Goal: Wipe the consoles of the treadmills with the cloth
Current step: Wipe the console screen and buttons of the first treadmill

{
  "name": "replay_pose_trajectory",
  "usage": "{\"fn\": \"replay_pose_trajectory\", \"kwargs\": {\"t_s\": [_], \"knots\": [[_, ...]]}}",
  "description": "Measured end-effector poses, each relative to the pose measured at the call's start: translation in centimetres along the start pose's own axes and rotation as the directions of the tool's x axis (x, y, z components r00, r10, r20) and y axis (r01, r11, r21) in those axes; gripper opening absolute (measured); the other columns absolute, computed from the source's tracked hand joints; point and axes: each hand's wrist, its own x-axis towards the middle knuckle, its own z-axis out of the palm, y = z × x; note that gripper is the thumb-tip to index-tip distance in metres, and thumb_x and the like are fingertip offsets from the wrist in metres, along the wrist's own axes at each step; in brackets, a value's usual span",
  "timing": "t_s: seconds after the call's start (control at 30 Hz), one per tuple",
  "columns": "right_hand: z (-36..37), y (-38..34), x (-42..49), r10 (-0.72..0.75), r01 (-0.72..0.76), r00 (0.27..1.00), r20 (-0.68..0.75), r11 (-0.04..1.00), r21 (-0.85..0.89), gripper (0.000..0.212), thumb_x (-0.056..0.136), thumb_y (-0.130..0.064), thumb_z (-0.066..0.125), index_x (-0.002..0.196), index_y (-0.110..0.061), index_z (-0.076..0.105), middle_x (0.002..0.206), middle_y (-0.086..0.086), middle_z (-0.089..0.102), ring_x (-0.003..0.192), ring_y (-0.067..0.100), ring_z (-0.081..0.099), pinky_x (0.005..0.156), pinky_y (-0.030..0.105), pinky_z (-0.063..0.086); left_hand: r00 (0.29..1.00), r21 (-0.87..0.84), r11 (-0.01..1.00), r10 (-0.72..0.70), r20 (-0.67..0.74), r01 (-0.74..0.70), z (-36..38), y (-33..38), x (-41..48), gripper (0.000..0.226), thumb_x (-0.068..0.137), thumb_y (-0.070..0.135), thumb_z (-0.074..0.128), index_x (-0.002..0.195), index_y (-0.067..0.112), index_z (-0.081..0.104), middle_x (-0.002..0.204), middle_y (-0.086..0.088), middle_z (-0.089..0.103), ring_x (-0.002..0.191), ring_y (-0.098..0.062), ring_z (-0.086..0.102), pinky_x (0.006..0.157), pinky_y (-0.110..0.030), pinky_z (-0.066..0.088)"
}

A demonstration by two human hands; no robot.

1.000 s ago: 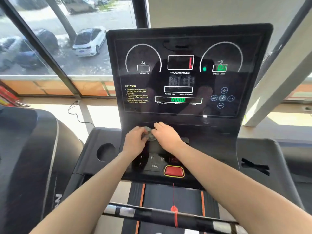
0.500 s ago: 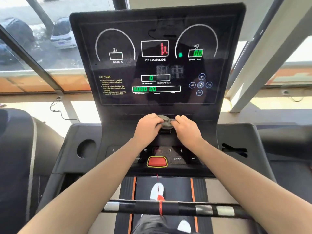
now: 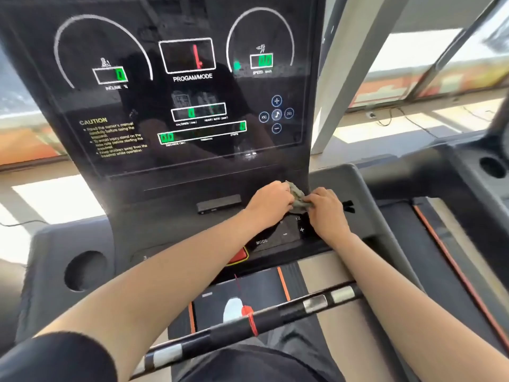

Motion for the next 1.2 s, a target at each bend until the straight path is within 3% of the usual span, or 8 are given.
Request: {"fn": "replay_pose_trajectory", "kwargs": {"t_s": [0.17, 0.33, 0.47, 0.73, 0.93, 1.2], "knots": [[-0.6, -0.6, -0.5, -0.062, 0.058, 0.992, 0.114, 0.997, 0.041, 0.025, 0.084, 0.0, 0.068, 0.104, -0.01, 0.078, 0.098, 0.007, 0.069, 0.09, 0.03, 0.053, 0.081, 0.031, 0.043, 0.997, -0.04, 0.997, -0.071, -0.007, 0.07, 0.6, 0.1, -2.7, 0.024, 0.099, 0.026, 0.057, 0.104, 0.015, 0.078, 0.105, -0.007, 0.067, 0.103, -0.03, 0.061, 0.087, -0.046, 0.051], [0.0, -2.8, 0.3, -0.21, 0.19, 0.961, 0.177, 0.974, 0.125, 0.023, 0.086, -0.005, 0.072, 0.108, -0.009, 0.076, 0.105, 0.008, 0.059, 0.098, 0.028, 0.051, 0.089, 0.028, 0.039, 0.971, -0.111, 0.974, -0.212, -0.115, 0.199, 0.6, -1.0, -6.5, 0.02, 0.096, 0.026, 0.064, 0.103, 0.014, 0.078, 0.103, -0.007, 0.07, 0.103, -0.03, 0.062, 0.089, -0.042, 0.049], [0.4, -4.9, 1.0, -0.35, 0.322, 0.91, 0.223, 0.934, 0.153, 0.024, 0.086, -0.008, 0.072, 0.109, -0.01, 0.076, 0.101, 0.008, 0.058, 0.095, 0.029, 0.052, 0.088, 0.037, 0.046, 0.935, -0.132, 0.947, -0.313, -0.167, 0.293, 0.3, -2.0, -9.5, 0.015, 0.09, 0.022, 0.072, 0.1, 0.013, 0.08, 0.095, -0.006, 0.072, 0.094, -0.03, 0.062, 0.085, -0.041, 0.05], [2.5, -10.7, 1.6, -0.55, 0.524, 0.777, 0.305, 0.835, 0.169, 0.019, 0.086, -0.013, 0.072, 0.104, -0.013, 0.077, 0.091, 0.01, 0.067, 0.09, 0.035, 0.06, 0.082, 0.042, 0.052, 0.845, -0.142, 0.881, -0.474, -0.25, 0.452, -0.9, -4.6, -15.9, 0.009, 0.083, 0.017, 0.079, 0.091, 0.013, 0.079, 0.084, -0.007, 0.07, 0.078, -0.031, 0.061, 0.072, -0.038, 0.049], [4.5, -17.1, 1.2, -0.574, 0.581, 0.738, 0.355, 0.808, 0.1, 0.019, 0.096, -0.021, 0.058, 0.106, -0.015, 0.073, 0.1, 0.008, 0.066, 0.1, 0.031, 0.058, 0.086, 0.042, 0.048, 0.785, -0.159, 0.825, -0.565, -0.254, 0.543, -2.6, -7.0, -20.8, 0.013, 0.087, 0.02, 0.076, 0.098, 0.014, 0.079, 0.092, -0.004, 0.071, 0.087, -0.027, 0.06, 0.078, -0.04, 0.05], [7.6, -24.2, -0.4, -0.602, 0.597, 0.749, 0.276, 0.794, 0.112, 0.01, 0.088, -0.012, 0.065, 0.086, -0.011, 0.074, 0.085, 0.01, 0.063, 0.084, 0.033, 0.058, 0.071, 0.042, 0.052, 0.75, -0.185, 0.787, -0.616, -0.239, 0.588, -4.7, -10.8, -26.8, 0.016, 0.09, 0.019, 0.073, 0.104, 0.013, 0.079, 0.095, -0.004, 0.072, 0.087, -0.025, 0.059, 0.079, -0.041, 0.052]]}}
